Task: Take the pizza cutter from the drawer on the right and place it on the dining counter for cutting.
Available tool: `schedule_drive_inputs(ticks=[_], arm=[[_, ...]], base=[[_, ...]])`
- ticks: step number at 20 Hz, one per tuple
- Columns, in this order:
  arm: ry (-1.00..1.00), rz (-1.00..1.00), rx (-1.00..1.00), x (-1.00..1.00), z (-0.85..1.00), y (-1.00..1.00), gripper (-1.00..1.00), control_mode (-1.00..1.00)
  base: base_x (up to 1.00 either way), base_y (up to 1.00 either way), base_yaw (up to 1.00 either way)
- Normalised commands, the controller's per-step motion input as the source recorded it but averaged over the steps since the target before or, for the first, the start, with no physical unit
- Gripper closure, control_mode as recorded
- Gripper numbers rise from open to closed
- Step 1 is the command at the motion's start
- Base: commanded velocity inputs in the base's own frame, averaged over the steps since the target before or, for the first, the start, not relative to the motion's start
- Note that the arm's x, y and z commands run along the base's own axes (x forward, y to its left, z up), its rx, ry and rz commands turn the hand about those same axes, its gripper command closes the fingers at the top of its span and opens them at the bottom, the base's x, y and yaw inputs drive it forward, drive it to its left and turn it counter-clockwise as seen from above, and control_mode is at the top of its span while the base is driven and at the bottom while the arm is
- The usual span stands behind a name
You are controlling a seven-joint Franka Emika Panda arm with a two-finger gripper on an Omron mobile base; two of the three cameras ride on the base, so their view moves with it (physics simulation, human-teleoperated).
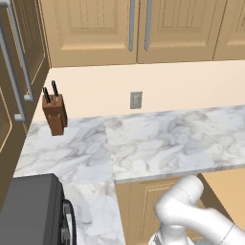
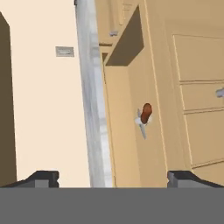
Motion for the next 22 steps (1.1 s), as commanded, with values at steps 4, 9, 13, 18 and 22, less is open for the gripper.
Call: schedule_drive_inputs(ticks=[4, 9, 13, 18, 22], arm=[[0.03, 0.03, -0.07, 0.44, 0.12, 0.9, -1.0, -1.0], [0.06, 0.01, -0.07, 0.62, 0.13, 0.84, -1.0, -1.0], [0.15, 0.0, -0.04, 0.92, 0.16, 0.78, -1.0, -1.0], [0.24, 0.0, -0.03, 0.93, 0.24, 0.47, -1.0, -1.0], [0.28, 0.0, -0.05, 0.94, 0.31, 0.28, -1.0, -1.0]], base=[[0.0, 0.0, 0.0], [0.0, 0.0, 0.0], [0.0, 0.0, 0.0], [0.0, 0.0, 0.0], [0.0, 0.0, 0.0]])
